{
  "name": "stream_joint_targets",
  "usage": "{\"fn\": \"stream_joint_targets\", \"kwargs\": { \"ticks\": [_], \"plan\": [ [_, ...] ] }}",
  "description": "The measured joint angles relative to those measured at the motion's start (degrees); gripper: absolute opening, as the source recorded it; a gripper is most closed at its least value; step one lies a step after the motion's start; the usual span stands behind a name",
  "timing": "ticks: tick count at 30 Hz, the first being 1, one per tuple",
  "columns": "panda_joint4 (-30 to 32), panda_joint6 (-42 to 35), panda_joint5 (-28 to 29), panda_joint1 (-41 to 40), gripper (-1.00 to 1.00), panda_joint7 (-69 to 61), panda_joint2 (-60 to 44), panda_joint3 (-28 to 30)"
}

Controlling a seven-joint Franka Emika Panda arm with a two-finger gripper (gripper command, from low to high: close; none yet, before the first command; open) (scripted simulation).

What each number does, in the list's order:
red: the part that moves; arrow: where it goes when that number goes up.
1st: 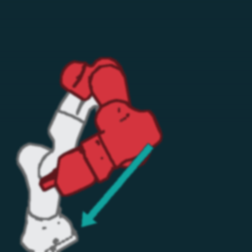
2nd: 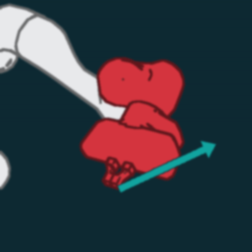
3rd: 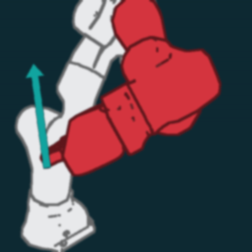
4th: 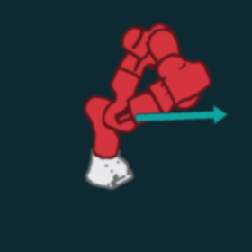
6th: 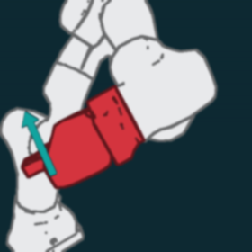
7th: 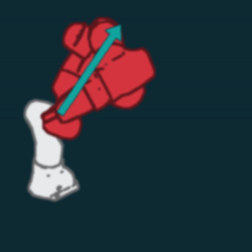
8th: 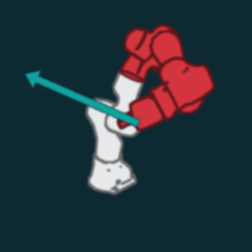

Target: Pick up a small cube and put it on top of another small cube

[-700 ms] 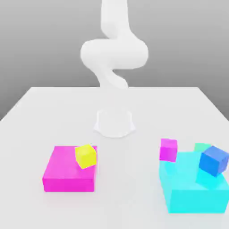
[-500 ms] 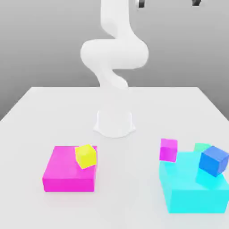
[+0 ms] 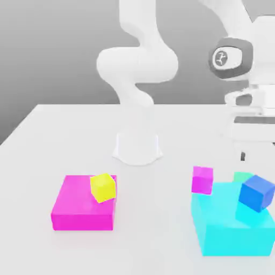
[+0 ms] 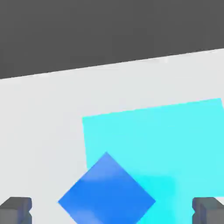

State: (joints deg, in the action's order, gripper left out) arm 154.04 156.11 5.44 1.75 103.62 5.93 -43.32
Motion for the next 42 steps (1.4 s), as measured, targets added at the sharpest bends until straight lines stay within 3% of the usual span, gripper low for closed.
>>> {"fn": "stream_joint_targets", "kwargs": {
  "ticks": [4,6,17,18,24,28,36,39,42],
  "plan": [
    [3.71,4.01,3.03,6.11,0.00,11.26,-7.31,-2.71],
    [4.41,5.75,5.62,8.10,0.00,15.69,-10.28,-1.31],
    [0.68,12.99,31.45,24.00,0.00,35.88,-23.46,20.10],
    [0.33,13.68,33.49,25.79,-1.00,37.42,-24.56,22.33],
    [0.16,14.18,34.49,26.70,-1.00,38.17,-25.11,23.46],
    [1.11,12.38,28.77,22.28,-1.00,33.87,-22.15,17.78],
    [4.19,7.37,8.71,12.65,-1.00,18.89,-12.60,3.71],
    [4.28,4.15,3.92,11.91,-1.00,14.23,-9.34,2.07],
    [4.20,-1.19,0.60,9.59,-1.00,8.14,-4.08,4.16]
  ]
}}
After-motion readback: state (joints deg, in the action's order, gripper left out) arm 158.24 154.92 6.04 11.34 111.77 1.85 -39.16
